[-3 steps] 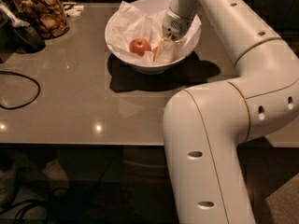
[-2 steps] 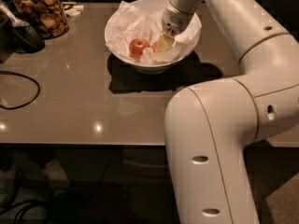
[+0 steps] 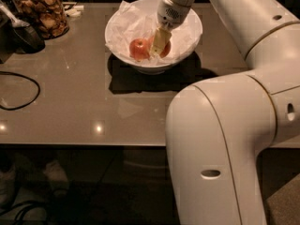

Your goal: Pick apple from white bowl

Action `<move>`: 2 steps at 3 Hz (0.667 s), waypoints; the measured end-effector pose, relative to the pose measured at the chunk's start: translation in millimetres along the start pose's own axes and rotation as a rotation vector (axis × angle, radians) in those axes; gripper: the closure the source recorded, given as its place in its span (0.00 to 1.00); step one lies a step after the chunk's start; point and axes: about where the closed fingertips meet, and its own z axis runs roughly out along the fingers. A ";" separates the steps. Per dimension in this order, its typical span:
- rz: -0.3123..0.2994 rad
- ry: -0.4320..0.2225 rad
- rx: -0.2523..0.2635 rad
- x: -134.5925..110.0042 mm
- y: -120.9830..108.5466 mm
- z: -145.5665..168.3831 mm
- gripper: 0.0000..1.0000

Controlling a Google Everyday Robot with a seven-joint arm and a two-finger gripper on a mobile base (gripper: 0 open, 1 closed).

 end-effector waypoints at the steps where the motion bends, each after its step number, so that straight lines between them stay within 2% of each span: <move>1: -0.006 0.003 0.001 -1.7 5.3 -1.8 1.00; 2: 0.002 0.029 0.044 -5.2 16.2 -24.4 1.00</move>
Offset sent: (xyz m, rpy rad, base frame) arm -0.0593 -0.0085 0.0637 -0.0919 -0.0743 -0.0506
